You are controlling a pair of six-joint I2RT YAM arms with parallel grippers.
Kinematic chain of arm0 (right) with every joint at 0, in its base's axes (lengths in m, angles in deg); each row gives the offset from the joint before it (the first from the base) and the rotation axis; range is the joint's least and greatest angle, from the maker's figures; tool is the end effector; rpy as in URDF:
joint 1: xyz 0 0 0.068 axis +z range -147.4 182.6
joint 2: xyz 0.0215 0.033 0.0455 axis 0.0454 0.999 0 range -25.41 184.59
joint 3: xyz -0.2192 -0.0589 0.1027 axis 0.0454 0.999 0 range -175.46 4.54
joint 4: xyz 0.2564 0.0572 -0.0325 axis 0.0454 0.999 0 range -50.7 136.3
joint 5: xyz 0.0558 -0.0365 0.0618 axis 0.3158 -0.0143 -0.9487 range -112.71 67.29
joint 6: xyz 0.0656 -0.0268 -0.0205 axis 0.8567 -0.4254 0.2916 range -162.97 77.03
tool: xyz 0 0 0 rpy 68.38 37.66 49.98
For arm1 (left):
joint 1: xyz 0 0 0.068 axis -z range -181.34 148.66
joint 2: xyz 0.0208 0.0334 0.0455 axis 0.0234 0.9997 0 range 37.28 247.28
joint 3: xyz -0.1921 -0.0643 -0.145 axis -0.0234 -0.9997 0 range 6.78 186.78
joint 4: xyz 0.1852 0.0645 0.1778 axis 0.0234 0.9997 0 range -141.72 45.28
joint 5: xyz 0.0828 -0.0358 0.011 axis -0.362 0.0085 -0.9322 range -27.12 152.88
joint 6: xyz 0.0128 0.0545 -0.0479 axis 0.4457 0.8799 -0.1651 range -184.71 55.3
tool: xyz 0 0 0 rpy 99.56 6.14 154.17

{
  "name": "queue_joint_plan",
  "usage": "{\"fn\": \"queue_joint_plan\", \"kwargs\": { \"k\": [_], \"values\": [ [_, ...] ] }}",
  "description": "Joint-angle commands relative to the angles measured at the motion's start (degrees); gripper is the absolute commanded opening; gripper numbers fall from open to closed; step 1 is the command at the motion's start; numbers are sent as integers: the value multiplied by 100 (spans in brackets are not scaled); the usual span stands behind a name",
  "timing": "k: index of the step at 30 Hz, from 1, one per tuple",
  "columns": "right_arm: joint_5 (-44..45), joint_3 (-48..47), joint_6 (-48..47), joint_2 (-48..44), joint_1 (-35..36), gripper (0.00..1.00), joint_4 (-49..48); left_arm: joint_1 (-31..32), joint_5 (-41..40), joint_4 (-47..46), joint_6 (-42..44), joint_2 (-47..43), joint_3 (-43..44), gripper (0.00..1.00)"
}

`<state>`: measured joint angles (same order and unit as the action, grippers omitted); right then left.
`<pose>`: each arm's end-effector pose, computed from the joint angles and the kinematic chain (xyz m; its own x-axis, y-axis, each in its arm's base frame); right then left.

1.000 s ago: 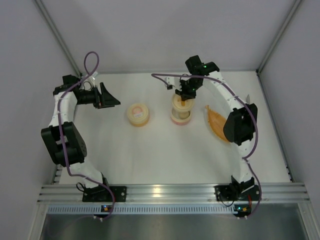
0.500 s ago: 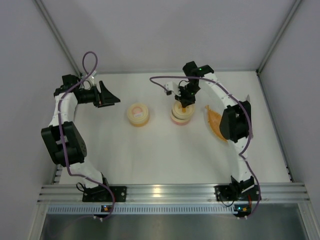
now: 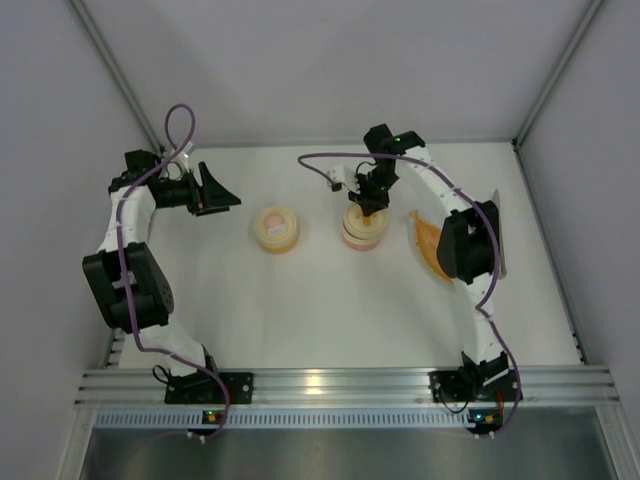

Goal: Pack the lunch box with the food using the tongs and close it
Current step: Close the box lid on the packing box.

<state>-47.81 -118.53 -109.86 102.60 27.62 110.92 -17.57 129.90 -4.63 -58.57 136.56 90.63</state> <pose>0.3969 0.2141 0.2143 0.0885 -0.8778 -0.4707 -0.9960 -0.0726 -0.0518 0.3609 0.0461 0.2546 -0.8151 -0.1937 -0.5459 0.3880 0.5171 -0.7629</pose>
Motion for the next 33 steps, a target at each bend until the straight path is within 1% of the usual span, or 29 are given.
{"fn": "queue_joint_plan", "kwargs": {
  "k": [1, 33],
  "values": [
    [-127, -271, -69, 67, 74, 0, 72, -12, 232, -192, 46, 47, -27, 98],
    [-162, -385, 18, 295, 170, 0, 10, -12, 250, -25, 187, 152, -27, 98]
  ]
}}
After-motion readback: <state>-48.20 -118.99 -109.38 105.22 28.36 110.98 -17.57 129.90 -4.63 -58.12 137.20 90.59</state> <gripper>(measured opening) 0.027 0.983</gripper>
